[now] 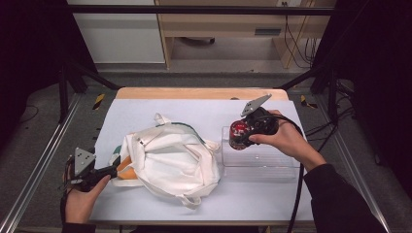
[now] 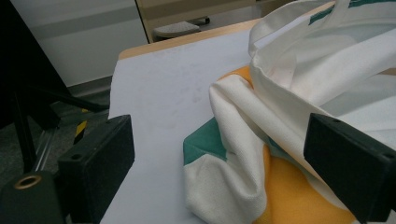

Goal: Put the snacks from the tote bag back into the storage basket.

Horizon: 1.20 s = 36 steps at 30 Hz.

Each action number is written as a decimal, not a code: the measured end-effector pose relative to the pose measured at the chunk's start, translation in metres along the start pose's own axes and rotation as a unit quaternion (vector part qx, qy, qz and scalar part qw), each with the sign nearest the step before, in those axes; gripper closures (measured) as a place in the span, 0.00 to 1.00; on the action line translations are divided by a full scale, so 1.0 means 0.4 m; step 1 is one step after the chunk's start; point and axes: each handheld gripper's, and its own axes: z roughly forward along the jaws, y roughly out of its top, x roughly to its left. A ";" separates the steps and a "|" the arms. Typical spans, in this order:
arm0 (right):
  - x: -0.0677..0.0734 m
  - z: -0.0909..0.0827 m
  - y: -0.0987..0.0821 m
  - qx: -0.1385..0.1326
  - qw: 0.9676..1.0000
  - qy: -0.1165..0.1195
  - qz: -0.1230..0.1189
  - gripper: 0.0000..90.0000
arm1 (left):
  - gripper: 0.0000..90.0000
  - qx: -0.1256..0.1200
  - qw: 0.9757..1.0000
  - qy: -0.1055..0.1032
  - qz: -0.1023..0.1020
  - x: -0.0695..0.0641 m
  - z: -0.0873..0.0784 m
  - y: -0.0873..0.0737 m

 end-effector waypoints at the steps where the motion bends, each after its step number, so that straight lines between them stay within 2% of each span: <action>1: -0.001 0.002 -0.001 0.000 1.000 -0.001 0.002 0.29 | 0.10 0.000 1.000 0.000 0.000 0.000 0.000 0.000; 14: -0.004 0.026 0.000 0.010 1.000 -0.010 0.008 0.29 | 0.10 -0.004 1.000 0.002 0.000 0.003 -0.005 0.003; 25: -0.004 0.038 0.004 0.007 1.000 -0.021 0.012 0.29 | 0.10 -0.006 1.000 0.002 0.000 0.005 -0.008 0.006; 36: 0.002 0.076 0.011 0.014 1.000 -0.024 0.013 0.29 | 0.10 -0.008 1.000 0.003 0.000 0.009 -0.011 0.007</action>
